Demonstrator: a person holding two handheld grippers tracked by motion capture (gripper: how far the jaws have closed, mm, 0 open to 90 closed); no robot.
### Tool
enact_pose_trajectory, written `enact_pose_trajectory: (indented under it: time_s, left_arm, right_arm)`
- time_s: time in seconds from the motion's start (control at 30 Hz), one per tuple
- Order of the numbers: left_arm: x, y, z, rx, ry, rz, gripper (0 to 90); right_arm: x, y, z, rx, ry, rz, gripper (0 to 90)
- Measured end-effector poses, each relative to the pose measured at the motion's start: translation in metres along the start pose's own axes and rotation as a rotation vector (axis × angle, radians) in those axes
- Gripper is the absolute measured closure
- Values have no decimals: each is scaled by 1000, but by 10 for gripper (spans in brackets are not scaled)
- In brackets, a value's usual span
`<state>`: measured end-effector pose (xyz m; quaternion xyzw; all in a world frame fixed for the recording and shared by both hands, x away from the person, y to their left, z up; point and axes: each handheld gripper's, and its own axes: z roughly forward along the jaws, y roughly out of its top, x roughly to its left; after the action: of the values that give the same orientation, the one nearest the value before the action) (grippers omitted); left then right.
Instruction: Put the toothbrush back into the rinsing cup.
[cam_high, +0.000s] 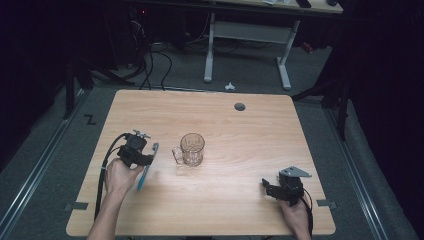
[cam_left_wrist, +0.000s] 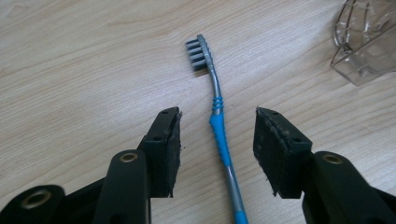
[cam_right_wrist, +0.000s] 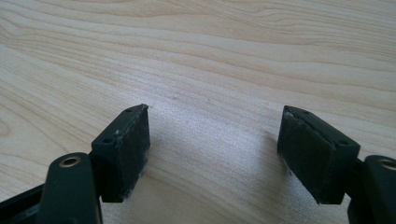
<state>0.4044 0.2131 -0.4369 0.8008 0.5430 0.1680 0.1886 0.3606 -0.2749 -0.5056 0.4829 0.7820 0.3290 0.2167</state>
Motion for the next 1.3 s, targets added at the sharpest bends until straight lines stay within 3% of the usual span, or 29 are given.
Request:
enact_pose_trajectory:
  time_s: [0.3,0.63,1.13,1.3]
  left_arm:
    - [1,11,7,41,-6,4,517]
    - [-2,19,21,113,16,34,517]
    - [-2,25,41,180,13,30,549]
    - [-2,25,47,201,7,23,598]
  right_arm:
    - [0,0,0,0,0,1,255]
    - [0,0,0,0,0,1,255]
    - [0,0,0,0,0,-1,255]
    - [0,0,0,0,1,-3,255]
